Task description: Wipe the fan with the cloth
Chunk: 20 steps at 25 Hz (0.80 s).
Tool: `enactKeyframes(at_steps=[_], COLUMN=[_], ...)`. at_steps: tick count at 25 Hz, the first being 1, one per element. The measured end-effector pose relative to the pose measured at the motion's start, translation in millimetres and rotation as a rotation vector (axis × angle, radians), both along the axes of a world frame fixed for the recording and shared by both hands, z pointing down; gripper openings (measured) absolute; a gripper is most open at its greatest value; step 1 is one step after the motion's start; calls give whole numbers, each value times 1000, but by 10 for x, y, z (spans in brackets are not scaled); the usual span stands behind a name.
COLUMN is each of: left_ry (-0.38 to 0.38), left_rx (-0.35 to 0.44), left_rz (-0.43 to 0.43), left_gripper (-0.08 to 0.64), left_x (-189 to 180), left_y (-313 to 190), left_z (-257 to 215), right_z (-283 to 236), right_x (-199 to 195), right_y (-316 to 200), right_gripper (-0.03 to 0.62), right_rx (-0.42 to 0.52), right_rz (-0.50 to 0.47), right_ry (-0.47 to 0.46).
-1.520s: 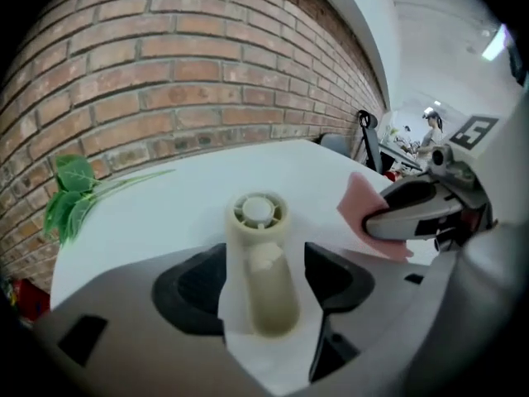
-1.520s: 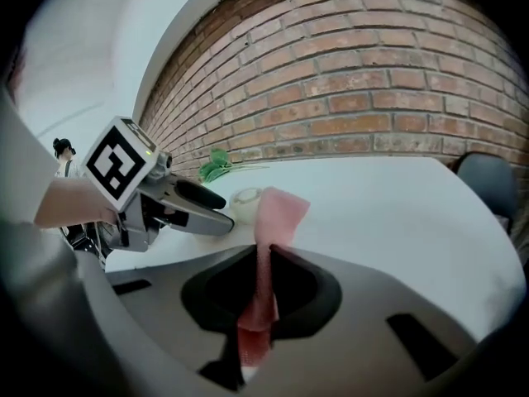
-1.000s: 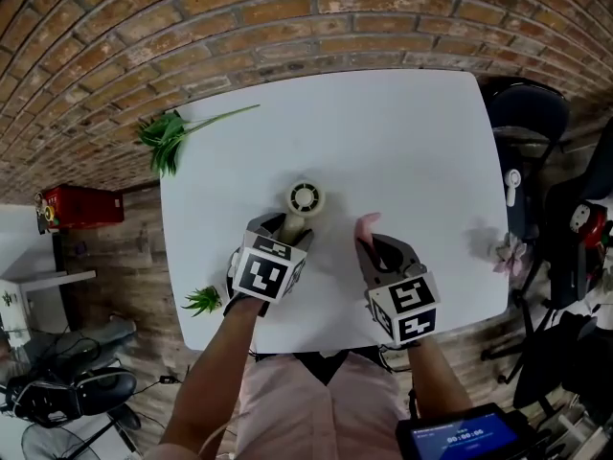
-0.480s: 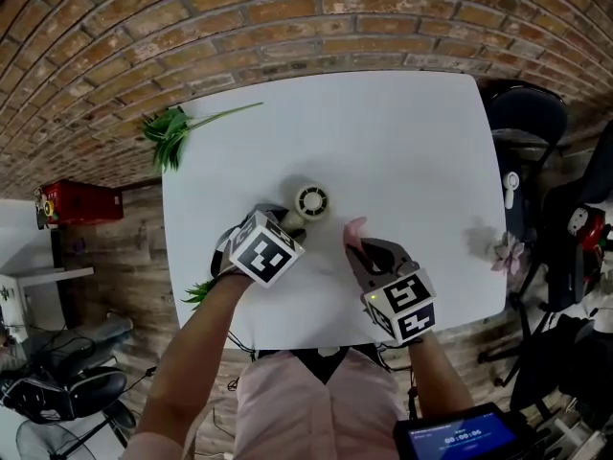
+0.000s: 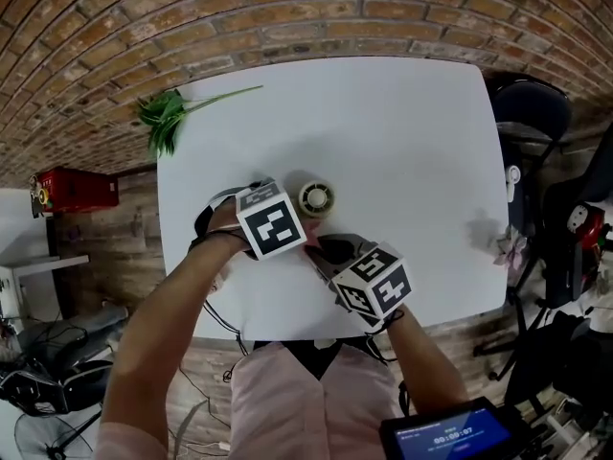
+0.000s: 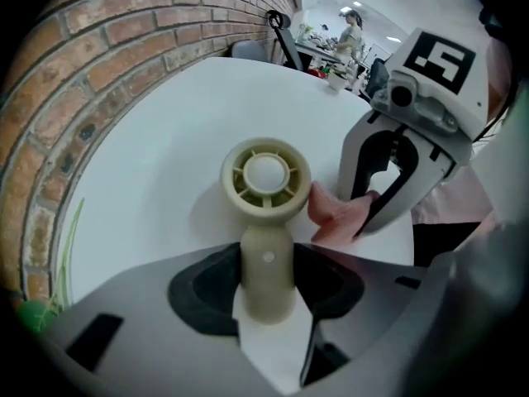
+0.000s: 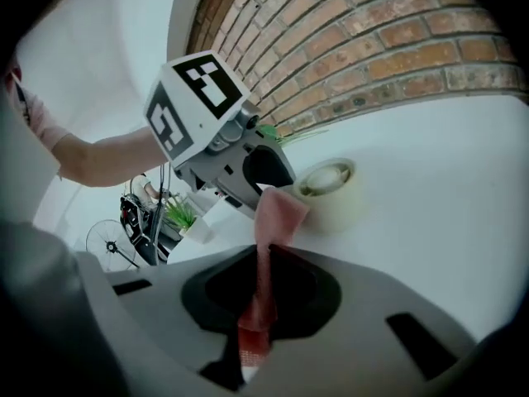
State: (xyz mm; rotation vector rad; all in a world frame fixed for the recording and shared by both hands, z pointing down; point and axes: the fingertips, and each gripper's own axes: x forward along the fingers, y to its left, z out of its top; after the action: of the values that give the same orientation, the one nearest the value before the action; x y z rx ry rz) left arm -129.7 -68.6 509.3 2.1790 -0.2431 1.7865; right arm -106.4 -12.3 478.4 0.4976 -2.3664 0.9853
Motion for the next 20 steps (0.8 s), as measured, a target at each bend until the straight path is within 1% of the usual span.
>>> enactKeyframes(at_steps=[3,7,10,14,17,20], left_ry=[8,26,26,26,28,28], left_rx=[4,5,5,3,6,11], left_rz=[29,47,54,65,67,78], left_gripper=[198,198,198,198,198,198], left_x=[23,33,23,25,23,30], left_y=[16,30,29,30,38,43], left_z=[4,1,0,0,-2,-5], right_z=[51,99,123,137,147,157], right_x=[-10,6,-6,-23,-12,33], right_y=[-98,-212,-287,-341,-348,-336], right_gripper=[33,34,34,34,33,34], right_rx=[-61,-134,-189,-278,-314,-336], right_rz=[56,169,254,352,409,445], right_ry=[26,45,29,-27,-49,-55])
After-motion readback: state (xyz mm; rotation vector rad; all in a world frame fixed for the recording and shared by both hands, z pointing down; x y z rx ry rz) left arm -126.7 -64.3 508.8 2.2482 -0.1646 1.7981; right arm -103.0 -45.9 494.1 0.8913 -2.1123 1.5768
